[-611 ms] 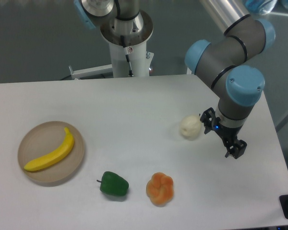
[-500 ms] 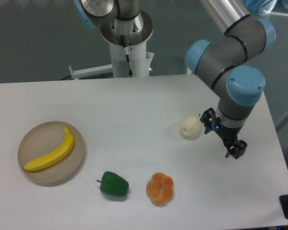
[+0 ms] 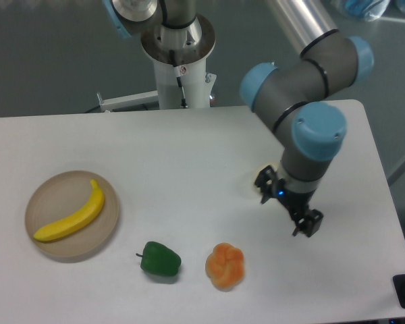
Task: Pick up the banana from the plate
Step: 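Move the gripper across the table and lower it over the banana on the plate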
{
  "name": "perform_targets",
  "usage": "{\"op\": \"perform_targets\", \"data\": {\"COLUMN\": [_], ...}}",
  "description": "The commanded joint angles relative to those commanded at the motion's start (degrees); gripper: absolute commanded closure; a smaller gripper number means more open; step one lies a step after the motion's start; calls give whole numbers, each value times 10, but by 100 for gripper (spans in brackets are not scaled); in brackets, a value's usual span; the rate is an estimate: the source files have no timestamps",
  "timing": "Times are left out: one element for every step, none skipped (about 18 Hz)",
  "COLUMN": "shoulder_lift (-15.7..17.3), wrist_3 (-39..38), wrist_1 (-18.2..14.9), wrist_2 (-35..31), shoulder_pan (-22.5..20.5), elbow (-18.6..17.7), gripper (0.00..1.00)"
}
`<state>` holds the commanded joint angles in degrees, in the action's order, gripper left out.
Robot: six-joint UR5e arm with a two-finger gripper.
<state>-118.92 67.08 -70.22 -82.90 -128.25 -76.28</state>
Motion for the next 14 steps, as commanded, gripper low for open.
{"op": "perform_targets", "data": {"shoulder_lift": [2,4,2,2,4,6,7,7,9,12,16,20,20,21], "wrist_3": [-8,-10,-23,-34,-38,-40,-46,-57,-72,-89,-119,-137,-151,-161], "wrist_1": [0,0,0,1,2,3,7,17,33,58,100,127,151,175], "wrist_2": [4,4,-1,-2,-2,-2,-2,-2,-2,-2,0,0,0,0], "shoulder_pan": [12,28,58,75,89,103,119,136,152,167,189,204,219,236], "elbow": [-4,-6,-11,-23,-41,-59,-74,-89,-103,-118,-143,-161,-176,-191], "gripper": [0,0,0,0,0,0,0,0,0,0,0,0,0,0]}}
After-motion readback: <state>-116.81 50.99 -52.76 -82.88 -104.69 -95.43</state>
